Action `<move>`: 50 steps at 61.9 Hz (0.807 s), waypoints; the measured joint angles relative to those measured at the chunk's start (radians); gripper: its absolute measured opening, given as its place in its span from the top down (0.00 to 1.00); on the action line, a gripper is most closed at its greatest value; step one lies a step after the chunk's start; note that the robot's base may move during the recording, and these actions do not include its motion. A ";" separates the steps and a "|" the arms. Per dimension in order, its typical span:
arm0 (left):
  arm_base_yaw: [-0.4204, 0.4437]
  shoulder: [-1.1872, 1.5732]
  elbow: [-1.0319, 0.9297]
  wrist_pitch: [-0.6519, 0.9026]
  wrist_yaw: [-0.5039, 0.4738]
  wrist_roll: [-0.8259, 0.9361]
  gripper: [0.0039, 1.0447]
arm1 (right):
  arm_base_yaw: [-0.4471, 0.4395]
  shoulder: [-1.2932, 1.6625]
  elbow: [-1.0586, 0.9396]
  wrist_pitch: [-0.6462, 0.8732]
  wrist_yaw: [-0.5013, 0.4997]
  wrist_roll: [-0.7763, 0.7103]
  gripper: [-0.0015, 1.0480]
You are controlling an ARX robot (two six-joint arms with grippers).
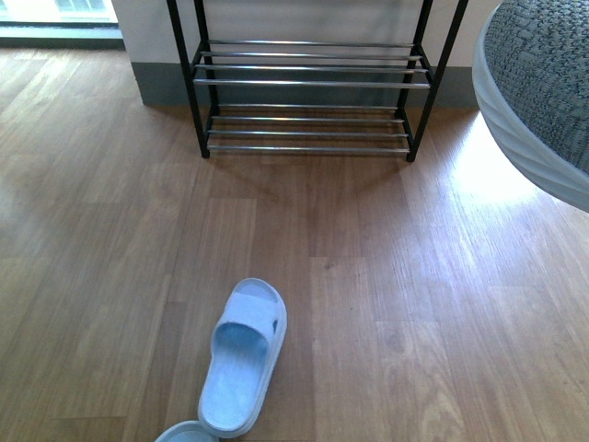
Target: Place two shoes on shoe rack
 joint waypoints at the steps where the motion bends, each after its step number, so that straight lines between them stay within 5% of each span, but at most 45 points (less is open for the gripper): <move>1: 0.000 0.000 0.000 0.000 0.002 0.000 0.99 | 0.000 0.000 0.000 0.000 0.000 0.000 0.99; 50: -0.005 0.002 0.000 0.000 0.005 -0.001 0.99 | -0.005 -0.002 -0.002 0.000 0.014 -0.001 0.99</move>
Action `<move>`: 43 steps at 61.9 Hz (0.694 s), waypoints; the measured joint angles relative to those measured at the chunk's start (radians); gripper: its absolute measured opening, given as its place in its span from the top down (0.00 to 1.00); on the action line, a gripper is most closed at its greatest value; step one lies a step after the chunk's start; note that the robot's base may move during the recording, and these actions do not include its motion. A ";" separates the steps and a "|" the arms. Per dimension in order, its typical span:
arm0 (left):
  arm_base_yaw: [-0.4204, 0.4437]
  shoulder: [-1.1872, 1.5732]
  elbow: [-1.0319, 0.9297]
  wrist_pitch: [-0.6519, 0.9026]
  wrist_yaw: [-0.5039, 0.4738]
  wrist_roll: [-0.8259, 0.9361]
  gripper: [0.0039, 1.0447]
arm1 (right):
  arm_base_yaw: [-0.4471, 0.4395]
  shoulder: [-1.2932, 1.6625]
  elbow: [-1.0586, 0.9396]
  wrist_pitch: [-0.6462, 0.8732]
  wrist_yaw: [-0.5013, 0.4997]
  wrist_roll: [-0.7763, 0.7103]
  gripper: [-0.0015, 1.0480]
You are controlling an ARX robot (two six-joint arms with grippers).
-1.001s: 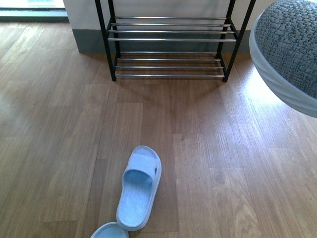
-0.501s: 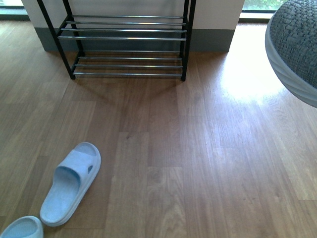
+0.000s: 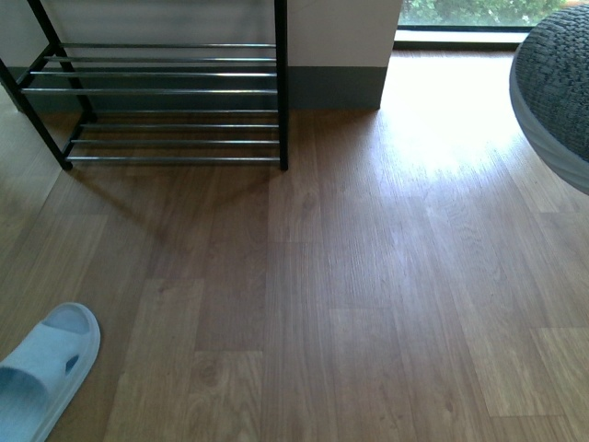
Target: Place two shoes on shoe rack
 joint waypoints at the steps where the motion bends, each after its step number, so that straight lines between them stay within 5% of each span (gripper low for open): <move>1: 0.000 0.000 0.000 0.000 0.003 0.000 0.99 | 0.000 0.000 0.000 0.000 -0.003 0.000 0.99; 43: 0.001 0.000 0.000 0.000 0.001 0.000 0.99 | 0.000 0.000 0.000 0.000 -0.011 0.000 0.99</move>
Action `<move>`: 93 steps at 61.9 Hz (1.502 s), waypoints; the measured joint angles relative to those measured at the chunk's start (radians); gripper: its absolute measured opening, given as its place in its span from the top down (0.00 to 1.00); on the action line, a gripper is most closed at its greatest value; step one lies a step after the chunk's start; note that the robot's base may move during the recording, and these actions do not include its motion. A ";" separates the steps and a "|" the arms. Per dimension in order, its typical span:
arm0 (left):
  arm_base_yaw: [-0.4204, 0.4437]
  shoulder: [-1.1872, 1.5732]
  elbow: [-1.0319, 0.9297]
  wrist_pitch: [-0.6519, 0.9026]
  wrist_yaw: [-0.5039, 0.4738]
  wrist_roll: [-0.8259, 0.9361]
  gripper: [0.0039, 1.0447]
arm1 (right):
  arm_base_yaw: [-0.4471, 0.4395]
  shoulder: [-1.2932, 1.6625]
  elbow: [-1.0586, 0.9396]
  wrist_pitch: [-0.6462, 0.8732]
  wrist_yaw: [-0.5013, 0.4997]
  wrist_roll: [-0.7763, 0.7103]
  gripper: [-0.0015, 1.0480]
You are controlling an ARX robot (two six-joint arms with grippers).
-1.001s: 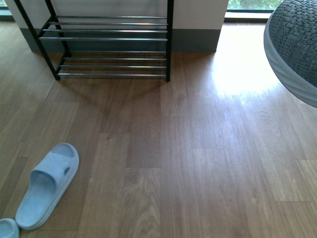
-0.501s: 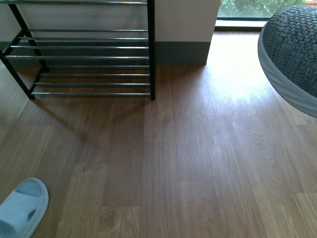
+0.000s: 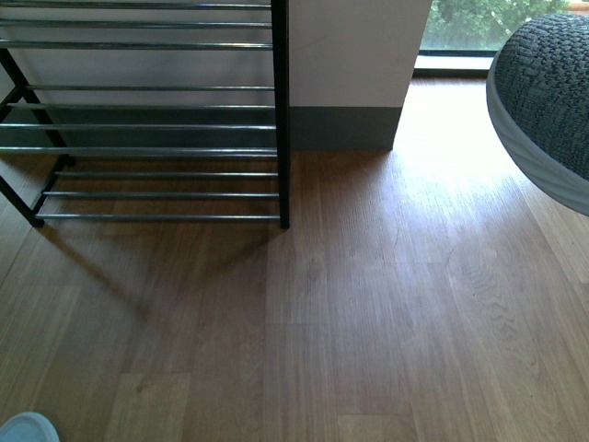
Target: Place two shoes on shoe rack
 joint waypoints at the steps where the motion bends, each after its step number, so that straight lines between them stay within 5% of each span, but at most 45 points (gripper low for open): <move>1: 0.000 0.000 0.000 0.000 0.000 0.000 0.99 | 0.000 0.000 0.000 0.000 0.000 0.000 0.99; 93: 0.003 -0.003 0.000 0.000 0.002 -0.003 0.99 | 0.000 0.002 -0.001 -0.001 0.005 0.000 0.99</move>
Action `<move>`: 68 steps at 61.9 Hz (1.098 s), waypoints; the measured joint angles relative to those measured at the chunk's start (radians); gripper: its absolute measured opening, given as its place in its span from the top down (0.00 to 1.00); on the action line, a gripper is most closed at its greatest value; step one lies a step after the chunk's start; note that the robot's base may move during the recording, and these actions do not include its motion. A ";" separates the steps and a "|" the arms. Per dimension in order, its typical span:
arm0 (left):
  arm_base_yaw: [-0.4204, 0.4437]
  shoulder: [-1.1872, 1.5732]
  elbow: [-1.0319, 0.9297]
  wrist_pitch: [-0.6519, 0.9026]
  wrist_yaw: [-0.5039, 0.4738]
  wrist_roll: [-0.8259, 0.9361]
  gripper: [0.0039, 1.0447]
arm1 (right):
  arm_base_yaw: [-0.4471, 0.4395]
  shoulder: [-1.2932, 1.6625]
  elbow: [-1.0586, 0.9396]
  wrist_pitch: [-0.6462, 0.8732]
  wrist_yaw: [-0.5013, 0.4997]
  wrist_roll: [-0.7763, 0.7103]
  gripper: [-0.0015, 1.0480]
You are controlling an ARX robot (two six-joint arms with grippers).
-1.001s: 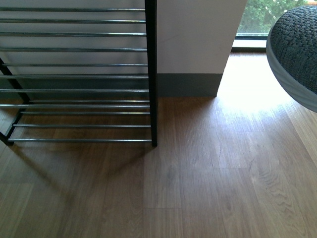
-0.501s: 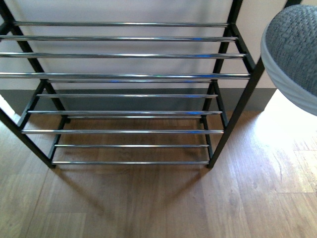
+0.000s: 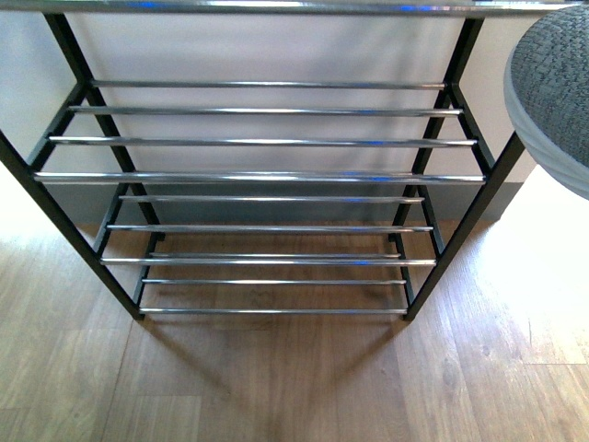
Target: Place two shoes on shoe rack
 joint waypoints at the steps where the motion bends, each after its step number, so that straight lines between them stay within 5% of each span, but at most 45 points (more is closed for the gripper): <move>1: 0.000 0.000 0.000 0.000 0.000 0.000 0.99 | 0.000 0.000 0.000 0.000 0.000 0.000 0.99; 68: 0.001 0.000 0.000 -0.003 -0.010 -0.002 0.99 | 0.002 -0.001 0.001 0.000 -0.012 0.000 0.99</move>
